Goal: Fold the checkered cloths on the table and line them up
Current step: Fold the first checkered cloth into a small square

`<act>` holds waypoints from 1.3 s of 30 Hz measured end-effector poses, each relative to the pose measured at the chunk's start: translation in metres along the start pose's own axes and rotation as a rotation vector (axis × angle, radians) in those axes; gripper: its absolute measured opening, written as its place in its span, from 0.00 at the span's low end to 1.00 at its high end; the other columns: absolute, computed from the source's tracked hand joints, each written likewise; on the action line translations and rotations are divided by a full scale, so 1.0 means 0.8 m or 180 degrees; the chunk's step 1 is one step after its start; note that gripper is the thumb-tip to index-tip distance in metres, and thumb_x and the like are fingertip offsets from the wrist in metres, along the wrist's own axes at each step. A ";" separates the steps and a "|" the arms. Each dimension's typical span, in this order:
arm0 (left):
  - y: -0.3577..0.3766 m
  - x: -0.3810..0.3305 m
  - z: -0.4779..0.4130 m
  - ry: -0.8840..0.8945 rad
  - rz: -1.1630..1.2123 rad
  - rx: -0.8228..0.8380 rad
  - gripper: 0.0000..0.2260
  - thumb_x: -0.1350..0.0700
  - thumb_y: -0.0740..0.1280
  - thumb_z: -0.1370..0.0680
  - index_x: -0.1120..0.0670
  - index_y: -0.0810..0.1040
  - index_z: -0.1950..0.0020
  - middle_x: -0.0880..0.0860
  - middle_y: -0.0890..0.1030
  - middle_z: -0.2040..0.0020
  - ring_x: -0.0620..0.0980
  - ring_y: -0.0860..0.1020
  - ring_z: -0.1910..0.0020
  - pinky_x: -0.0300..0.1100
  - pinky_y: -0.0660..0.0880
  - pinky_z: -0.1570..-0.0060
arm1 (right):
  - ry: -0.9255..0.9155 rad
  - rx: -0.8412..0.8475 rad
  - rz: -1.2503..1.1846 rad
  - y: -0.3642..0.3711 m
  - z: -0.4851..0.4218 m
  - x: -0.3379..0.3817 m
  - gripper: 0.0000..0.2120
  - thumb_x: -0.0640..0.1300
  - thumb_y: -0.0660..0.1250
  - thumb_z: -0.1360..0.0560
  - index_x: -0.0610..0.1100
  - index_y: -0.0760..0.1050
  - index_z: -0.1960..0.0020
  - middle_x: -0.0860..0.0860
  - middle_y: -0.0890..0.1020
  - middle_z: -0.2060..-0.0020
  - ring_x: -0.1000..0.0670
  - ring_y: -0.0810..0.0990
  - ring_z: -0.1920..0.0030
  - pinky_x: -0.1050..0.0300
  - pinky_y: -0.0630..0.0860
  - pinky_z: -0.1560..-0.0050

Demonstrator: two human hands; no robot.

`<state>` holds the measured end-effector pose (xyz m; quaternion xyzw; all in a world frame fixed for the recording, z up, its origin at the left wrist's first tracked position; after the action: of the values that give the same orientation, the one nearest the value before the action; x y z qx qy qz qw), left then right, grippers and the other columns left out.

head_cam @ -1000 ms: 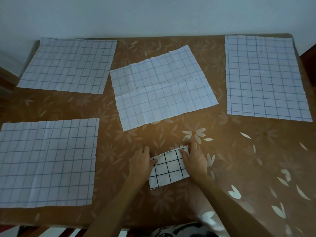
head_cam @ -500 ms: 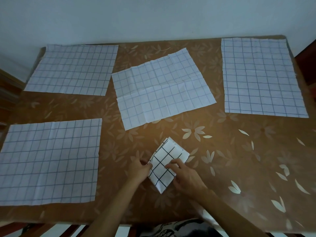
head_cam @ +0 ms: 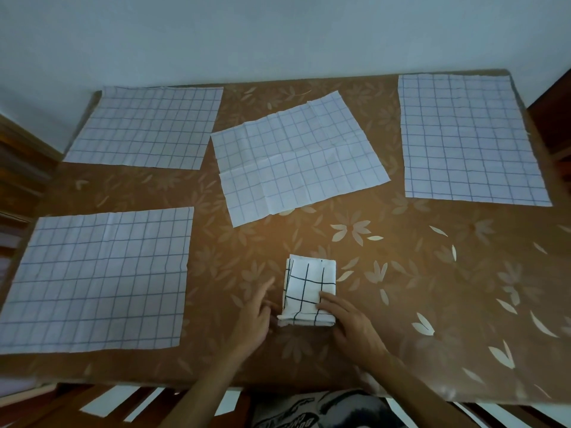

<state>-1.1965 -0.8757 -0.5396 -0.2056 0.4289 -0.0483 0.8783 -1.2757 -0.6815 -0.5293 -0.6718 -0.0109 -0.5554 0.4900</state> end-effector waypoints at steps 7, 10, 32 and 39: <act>0.019 -0.011 0.014 0.0704 -0.0805 0.0005 0.28 0.54 0.70 0.22 0.31 0.65 0.28 0.37 0.74 0.34 0.33 0.75 0.42 0.33 0.75 0.43 | 0.0356 0.0162 -0.0389 -0.002 0.005 -0.012 0.17 0.39 0.63 0.24 0.48 0.79 0.37 0.57 0.82 0.44 0.70 0.77 0.49 0.75 0.72 0.48; 0.018 -0.016 0.017 0.0708 -0.0879 -0.0184 0.27 0.52 0.70 0.22 0.36 0.62 0.28 0.35 0.70 0.42 0.30 0.71 0.47 0.24 0.68 0.48 | 0.0422 0.0233 -0.0384 0.003 0.006 -0.018 0.17 0.36 0.64 0.24 0.48 0.79 0.38 0.58 0.82 0.47 0.73 0.76 0.53 0.78 0.69 0.52; 0.025 0.018 -0.020 -0.0137 -0.0845 -0.0096 0.10 0.42 0.63 0.19 0.44 0.71 0.57 0.49 0.82 0.63 0.46 0.79 0.67 0.48 0.80 0.62 | 0.1642 -0.0216 -0.0990 -0.008 0.000 -0.060 0.22 0.44 0.69 0.23 0.47 0.67 0.31 0.56 0.84 0.60 0.59 0.82 0.56 0.65 0.77 0.54; 0.020 0.007 -0.019 -0.0259 -0.1252 -0.0226 0.12 0.41 0.62 0.19 0.48 0.75 0.54 0.47 0.82 0.62 0.45 0.80 0.63 0.46 0.80 0.58 | 0.1818 -0.0338 -0.0896 -0.010 -0.005 -0.061 0.19 0.45 0.69 0.23 0.45 0.68 0.35 0.55 0.83 0.63 0.57 0.81 0.57 0.58 0.78 0.53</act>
<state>-1.2060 -0.8675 -0.5581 -0.3179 0.3461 -0.1955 0.8608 -1.3021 -0.6541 -0.5618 -0.5053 0.0632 -0.7836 0.3559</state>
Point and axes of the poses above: each hand's wrist, its own z-axis away from the middle knuckle, its own y-axis out of the palm, x = y × z, the point moved 10 cm from there along -z, towards the middle knuckle
